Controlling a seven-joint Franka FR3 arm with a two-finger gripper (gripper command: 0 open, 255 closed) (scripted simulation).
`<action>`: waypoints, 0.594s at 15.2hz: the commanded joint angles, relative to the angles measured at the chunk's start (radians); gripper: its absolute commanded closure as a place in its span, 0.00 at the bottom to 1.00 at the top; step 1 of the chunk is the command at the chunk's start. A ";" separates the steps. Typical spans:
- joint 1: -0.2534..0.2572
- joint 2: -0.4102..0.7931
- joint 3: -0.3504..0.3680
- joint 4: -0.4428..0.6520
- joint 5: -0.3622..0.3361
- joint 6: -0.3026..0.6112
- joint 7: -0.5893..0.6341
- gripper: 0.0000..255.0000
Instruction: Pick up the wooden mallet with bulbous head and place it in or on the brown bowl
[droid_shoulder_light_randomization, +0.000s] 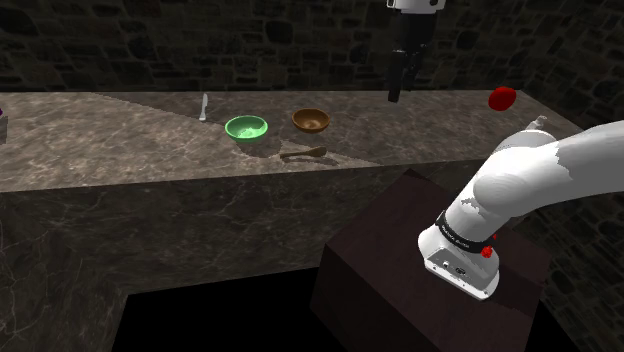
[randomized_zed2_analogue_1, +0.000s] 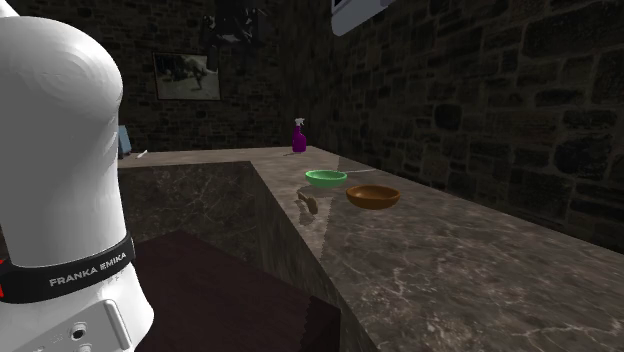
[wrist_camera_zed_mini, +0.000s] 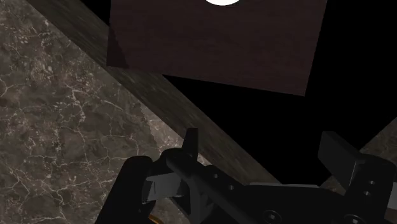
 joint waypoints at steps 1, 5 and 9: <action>0.000 0.000 0.000 0.000 0.000 0.000 0.000 0.00; 0.013 0.122 -0.008 -0.017 -0.034 0.130 -0.085 0.00; 0.024 0.260 -0.011 -0.010 -0.067 0.254 -0.161 0.00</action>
